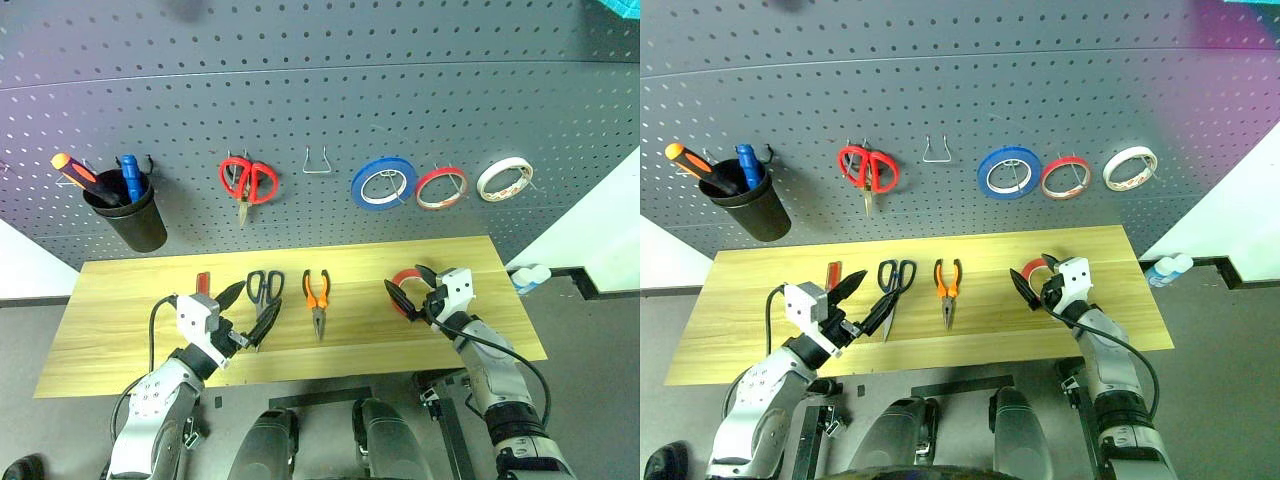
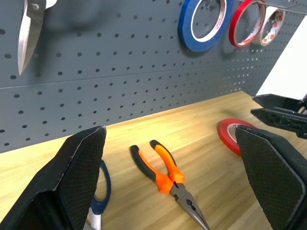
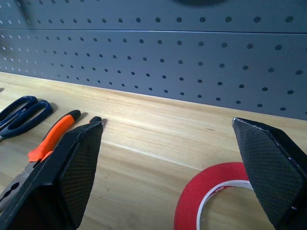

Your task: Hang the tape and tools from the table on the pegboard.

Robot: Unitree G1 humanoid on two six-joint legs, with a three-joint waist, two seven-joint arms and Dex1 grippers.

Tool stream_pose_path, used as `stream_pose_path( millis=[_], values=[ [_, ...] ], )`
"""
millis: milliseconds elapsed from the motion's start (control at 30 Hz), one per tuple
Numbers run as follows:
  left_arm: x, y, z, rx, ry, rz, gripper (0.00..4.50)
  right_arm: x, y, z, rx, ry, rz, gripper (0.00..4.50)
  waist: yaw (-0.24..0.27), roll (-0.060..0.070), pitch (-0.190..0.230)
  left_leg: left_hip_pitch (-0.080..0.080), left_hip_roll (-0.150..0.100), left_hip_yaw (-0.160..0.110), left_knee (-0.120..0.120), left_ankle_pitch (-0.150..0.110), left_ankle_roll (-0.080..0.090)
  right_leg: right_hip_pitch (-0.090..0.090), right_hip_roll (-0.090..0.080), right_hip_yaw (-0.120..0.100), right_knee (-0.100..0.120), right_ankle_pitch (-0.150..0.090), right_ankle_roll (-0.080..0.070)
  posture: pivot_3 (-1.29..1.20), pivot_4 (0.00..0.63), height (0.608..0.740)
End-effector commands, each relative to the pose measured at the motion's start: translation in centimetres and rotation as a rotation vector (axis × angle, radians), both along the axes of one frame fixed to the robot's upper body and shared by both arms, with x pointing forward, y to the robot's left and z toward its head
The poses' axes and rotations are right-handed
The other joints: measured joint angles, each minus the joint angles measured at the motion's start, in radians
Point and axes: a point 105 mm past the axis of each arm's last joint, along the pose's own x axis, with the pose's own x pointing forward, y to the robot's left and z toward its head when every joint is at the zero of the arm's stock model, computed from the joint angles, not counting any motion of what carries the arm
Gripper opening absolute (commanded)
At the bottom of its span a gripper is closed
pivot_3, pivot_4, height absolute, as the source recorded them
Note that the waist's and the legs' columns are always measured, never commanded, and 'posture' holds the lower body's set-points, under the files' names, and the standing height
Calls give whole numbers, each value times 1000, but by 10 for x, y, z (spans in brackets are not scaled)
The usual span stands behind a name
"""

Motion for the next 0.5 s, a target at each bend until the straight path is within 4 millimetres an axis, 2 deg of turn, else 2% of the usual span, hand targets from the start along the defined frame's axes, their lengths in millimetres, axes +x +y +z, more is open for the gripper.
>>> stream_pose_path(
  millis=[33, 267, 400, 500],
  values=[
    [2, 4, 15, 6, -56, -5, 4470, 2, 5, 9, 5, -40, 14, 4500, 0, 0, 0, 0, 0, 0, 0, 0, 0, 0, 0, 0, 0, 0, 0, 34, 182, 738],
    [2, 2, 25, 7, -64, -8, 4470, -1, 1, 8, 5, -34, 18, 4500, 0, 0, 0, 0, 0, 0, 0, 0, 0, 0, 0, 0, 0, 0, 0, 34, 183, 738],
    [1, -3, 25, 7, -59, -10, 4470, -2, -5, 7, -7, -28, 18, 4500, 0, 0, 0, 0, 0, 0, 0, 0, 0, 0, 0, 0, 0, 0, 0, 35, 185, 738],
    [-2, -5, 24, 8, -52, -21, 4470, 1, -3, 9, 4, -34, 6, 4500, -2, 0, 0, 0, 0, 0, 0, 0, 0, 0, 0, 0, 0, 0, 0, 28, 183, 738]
  ],
)
